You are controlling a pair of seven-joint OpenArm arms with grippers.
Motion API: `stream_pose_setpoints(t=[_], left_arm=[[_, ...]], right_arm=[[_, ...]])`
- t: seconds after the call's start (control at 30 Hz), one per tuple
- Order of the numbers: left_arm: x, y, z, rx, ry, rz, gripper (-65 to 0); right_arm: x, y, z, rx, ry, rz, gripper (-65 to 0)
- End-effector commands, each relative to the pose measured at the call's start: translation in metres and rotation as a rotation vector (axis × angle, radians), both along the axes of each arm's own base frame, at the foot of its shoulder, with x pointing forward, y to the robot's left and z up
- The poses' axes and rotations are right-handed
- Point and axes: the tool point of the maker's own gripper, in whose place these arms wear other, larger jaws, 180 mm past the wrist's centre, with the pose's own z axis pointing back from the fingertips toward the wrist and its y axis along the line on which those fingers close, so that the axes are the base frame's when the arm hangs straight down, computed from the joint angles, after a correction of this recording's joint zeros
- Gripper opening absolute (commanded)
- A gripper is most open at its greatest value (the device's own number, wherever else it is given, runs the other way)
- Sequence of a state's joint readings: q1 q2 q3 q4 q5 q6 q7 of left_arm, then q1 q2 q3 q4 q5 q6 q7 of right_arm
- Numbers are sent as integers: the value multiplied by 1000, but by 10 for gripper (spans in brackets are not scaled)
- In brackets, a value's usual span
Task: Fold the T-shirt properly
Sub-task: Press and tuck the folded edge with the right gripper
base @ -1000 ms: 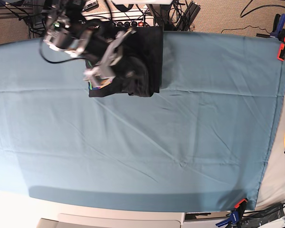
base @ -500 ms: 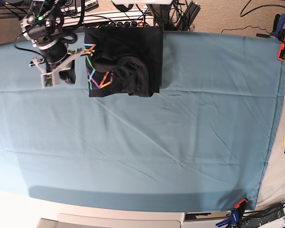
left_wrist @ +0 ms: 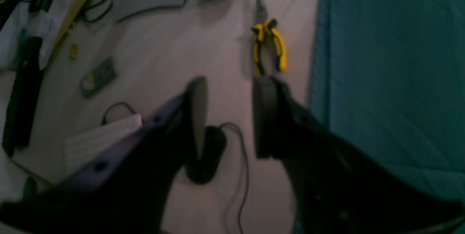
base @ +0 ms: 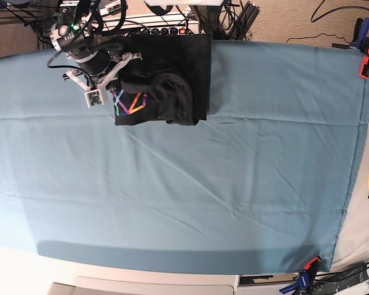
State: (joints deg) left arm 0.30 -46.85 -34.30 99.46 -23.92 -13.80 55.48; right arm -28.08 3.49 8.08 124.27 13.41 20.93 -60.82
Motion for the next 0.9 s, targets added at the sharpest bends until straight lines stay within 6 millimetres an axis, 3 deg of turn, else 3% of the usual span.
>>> stream_pose_setpoints(t=[0.0,0.5,0.87], left_arm=[[5,5,22,34,-51,-6,-427],[4,5,22,32,-48,-6,-427],[4,5,22,32,-48,-6,-427]], right_arm=[[2,3,2,8,-14,10,-650],[-47,91,-12,172,116,360,-650],[-44,87,-15,106,102,369,-650]])
